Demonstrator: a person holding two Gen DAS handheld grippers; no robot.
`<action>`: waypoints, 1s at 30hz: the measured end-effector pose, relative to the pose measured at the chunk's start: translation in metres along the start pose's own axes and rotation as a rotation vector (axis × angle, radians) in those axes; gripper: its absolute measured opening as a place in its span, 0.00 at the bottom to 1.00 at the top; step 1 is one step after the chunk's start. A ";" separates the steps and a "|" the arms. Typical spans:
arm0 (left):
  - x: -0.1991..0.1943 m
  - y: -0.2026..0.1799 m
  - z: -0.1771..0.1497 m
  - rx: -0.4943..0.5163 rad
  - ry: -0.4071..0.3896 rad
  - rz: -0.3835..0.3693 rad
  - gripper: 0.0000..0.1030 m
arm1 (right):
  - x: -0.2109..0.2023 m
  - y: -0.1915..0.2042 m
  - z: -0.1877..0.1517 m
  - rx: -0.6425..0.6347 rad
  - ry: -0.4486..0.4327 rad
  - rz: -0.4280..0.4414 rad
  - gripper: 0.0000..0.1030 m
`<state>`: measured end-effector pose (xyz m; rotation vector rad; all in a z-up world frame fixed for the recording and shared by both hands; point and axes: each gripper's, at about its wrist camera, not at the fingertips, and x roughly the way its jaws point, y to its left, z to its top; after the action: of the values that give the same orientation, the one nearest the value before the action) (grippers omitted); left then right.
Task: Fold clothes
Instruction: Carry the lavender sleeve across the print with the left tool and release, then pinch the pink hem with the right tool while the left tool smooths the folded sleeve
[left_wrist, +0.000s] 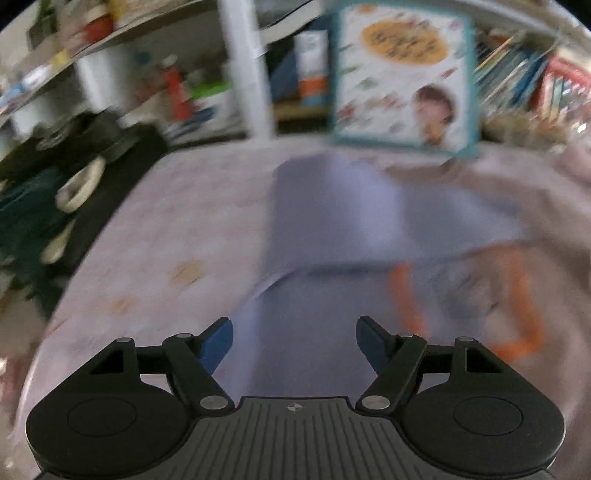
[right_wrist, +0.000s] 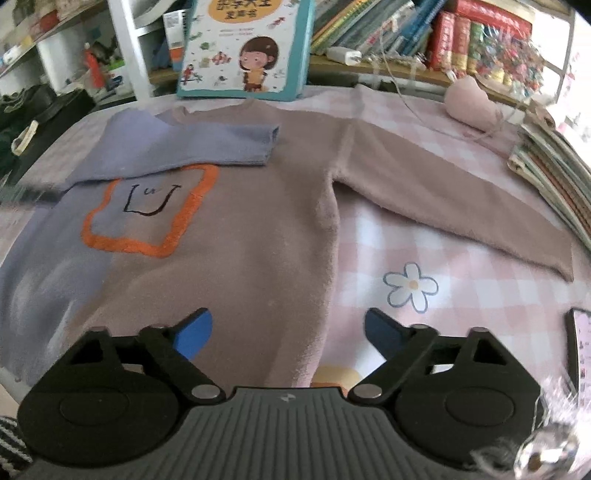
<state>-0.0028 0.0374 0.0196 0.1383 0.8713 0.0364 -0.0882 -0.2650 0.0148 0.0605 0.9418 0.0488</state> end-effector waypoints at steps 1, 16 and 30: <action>0.000 0.009 -0.008 -0.017 0.020 0.014 0.73 | 0.001 0.000 -0.001 0.004 0.009 -0.002 0.76; 0.008 0.044 -0.039 -0.191 0.115 -0.138 0.10 | 0.007 0.005 -0.003 0.013 0.051 -0.005 0.38; 0.008 0.081 -0.032 -0.297 0.103 -0.091 0.04 | 0.018 0.041 0.012 -0.114 0.017 0.091 0.14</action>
<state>-0.0199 0.1217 0.0039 -0.1823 0.9636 0.0883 -0.0687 -0.2229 0.0106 -0.0028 0.9513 0.1873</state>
